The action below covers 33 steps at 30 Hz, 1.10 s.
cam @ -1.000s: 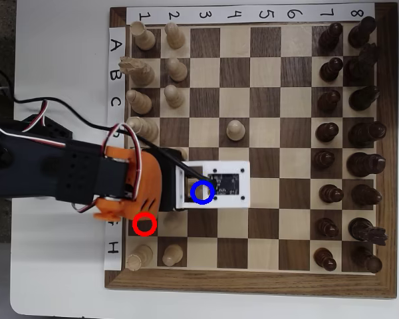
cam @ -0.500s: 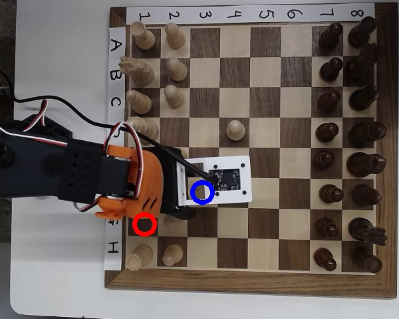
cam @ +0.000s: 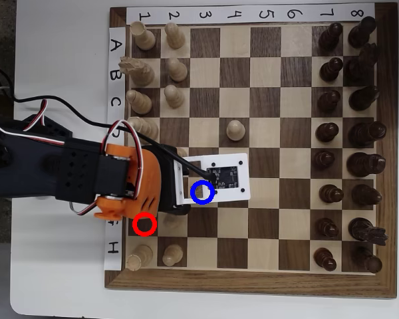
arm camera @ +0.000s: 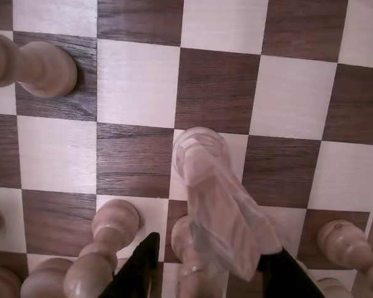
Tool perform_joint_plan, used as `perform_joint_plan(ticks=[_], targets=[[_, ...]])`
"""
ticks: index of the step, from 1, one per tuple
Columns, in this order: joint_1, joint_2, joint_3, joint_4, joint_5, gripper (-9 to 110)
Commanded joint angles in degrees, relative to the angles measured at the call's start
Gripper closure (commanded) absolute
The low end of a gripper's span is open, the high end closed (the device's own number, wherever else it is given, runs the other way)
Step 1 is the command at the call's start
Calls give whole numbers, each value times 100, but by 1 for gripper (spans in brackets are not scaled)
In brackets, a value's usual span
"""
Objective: Move the piece to destination
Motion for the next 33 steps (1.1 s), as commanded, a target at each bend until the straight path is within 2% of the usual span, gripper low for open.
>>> perform_joint_plan(ticks=[1, 33], targets=[[18, 97, -290, 44, 26, 84], [387, 211, -1257, 1107, 141, 101]])
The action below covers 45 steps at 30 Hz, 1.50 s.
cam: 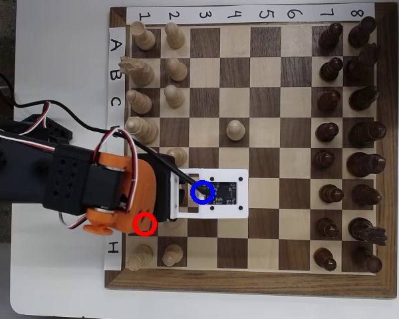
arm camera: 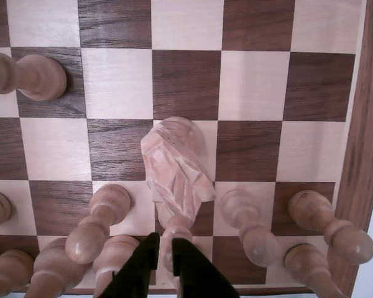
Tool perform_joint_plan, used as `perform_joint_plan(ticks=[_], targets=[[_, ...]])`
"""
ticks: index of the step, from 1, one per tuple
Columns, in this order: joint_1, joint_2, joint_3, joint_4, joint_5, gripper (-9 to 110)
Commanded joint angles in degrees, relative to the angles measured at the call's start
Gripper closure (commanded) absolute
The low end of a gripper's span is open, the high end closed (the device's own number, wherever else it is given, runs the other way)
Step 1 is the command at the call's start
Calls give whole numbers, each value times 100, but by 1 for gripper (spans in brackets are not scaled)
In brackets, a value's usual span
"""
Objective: Move the piece to destination
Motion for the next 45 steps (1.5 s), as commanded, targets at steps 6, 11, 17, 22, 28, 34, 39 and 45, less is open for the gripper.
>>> perform_joint_plan(ticks=[6, 11, 17, 22, 28, 34, 39, 45], targets=[[88, 264, -633, 316, 35, 101], [149, 448, -853, 519, -70, 101], [255, 765, -1116, 817, -343, 101], [554, 1178, -1424, 1046, -949, 101], [1433, 1705, -1837, 967, -2364, 101], [2549, 2320, -1872, 835, -3841, 101], [3419, 2821, -1696, 712, -4658, 101], [4421, 3841, -352, -97, -5845, 100]])
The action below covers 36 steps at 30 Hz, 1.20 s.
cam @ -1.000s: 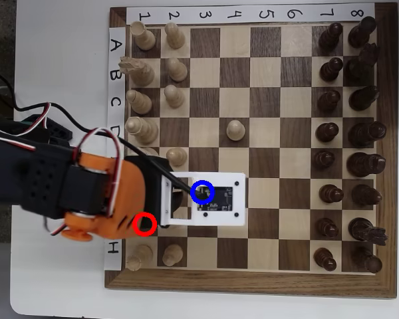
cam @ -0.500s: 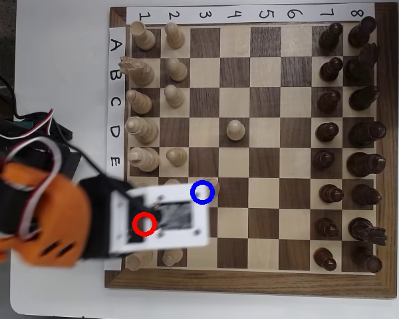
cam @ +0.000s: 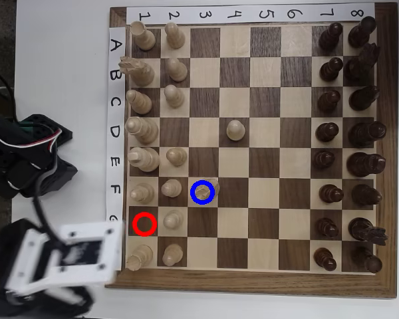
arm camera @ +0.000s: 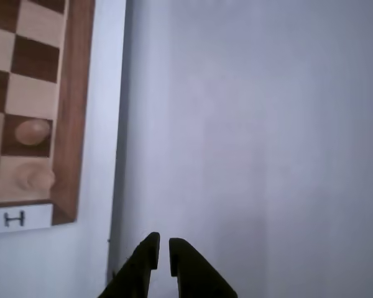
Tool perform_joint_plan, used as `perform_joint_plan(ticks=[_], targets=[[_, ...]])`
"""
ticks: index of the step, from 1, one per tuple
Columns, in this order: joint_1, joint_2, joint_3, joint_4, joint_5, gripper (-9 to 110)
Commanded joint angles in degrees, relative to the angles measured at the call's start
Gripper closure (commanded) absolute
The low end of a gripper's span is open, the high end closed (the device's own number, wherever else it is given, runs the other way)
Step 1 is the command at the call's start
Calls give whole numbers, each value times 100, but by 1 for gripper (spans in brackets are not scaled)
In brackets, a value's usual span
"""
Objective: Move the piece to destination
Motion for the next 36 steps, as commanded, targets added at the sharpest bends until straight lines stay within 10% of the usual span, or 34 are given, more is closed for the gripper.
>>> perform_joint_plan(ticks=[1, 36], targets=[[677, 773, 967, -659, -879, 99], [3560, 4456, 7488, -3138, -3533, 99]])
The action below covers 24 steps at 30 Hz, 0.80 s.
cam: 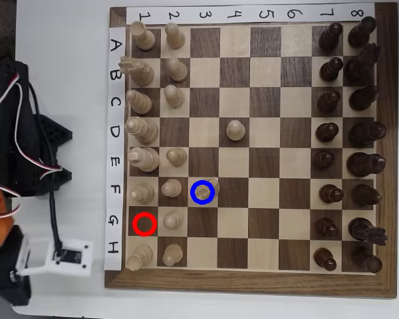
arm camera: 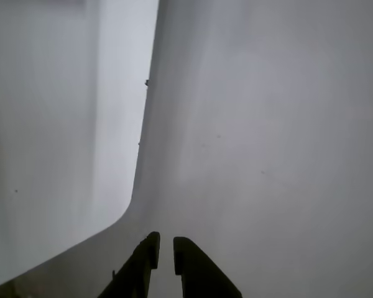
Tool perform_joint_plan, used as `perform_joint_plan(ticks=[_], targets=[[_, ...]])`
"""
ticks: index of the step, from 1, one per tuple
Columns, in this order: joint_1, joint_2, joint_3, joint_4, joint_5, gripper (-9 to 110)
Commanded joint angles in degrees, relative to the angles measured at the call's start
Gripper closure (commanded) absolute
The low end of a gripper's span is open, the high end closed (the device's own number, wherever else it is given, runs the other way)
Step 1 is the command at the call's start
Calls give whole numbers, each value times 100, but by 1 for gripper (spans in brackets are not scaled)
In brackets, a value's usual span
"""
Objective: Move the piece to destination
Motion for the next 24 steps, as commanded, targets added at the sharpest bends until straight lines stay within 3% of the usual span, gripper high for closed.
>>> perform_joint_plan(ticks=[1, 10, 24], targets=[[18, 378, 475, -220, 114, 99], [9, 1266, 1688, -580, 413, 101], [-53, 1274, 1740, -466, 457, 101]])
